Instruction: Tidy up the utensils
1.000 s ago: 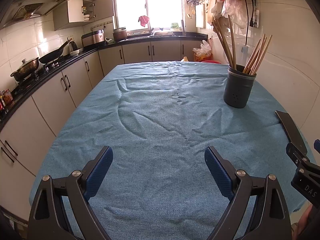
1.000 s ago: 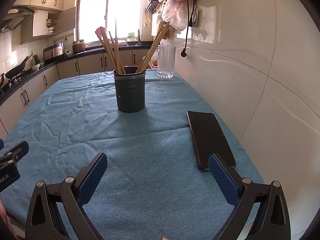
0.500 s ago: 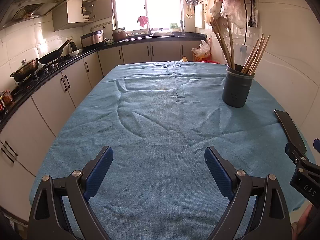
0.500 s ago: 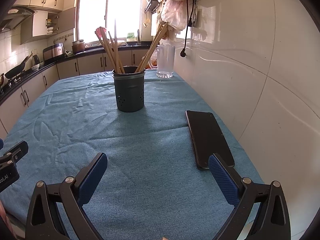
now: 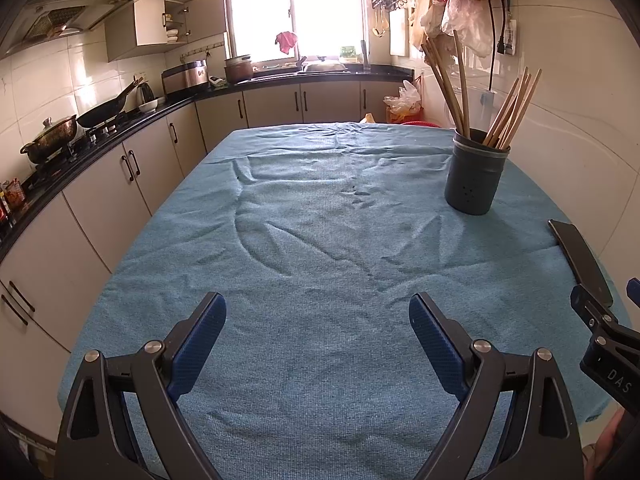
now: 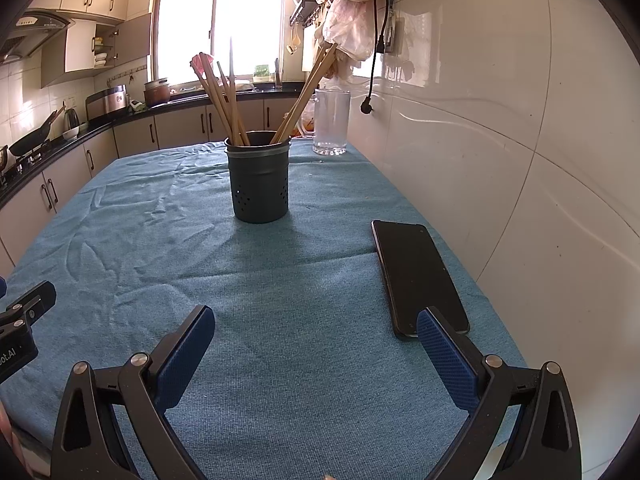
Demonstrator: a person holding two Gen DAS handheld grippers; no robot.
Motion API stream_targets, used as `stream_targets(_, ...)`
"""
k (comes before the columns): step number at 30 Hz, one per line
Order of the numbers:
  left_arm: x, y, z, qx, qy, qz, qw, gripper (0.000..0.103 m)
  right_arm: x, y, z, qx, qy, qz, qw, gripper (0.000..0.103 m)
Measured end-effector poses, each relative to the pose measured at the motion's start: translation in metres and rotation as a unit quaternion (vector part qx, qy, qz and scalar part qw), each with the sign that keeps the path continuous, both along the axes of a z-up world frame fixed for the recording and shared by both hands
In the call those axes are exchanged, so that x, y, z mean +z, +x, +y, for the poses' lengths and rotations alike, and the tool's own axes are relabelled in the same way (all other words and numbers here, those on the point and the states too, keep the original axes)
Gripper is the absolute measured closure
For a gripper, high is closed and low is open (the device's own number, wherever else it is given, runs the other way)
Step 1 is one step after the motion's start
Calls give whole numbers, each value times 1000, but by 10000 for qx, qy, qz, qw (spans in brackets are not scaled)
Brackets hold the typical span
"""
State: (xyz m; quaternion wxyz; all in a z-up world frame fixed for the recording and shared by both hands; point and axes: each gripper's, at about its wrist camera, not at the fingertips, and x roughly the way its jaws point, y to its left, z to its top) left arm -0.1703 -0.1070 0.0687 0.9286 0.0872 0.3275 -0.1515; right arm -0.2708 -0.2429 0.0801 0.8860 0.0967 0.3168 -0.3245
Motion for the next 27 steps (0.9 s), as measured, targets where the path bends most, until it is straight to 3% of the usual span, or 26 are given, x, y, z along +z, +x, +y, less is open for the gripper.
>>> stream_targets(20,2,0,1,-2,-35,16,10000,11,-2,2,0,18,-10,45,10000,0)
stream_targets(27,-1,28,20,268,-89,182,9994,10,-3,12,-4,214,75,153,9996,0)
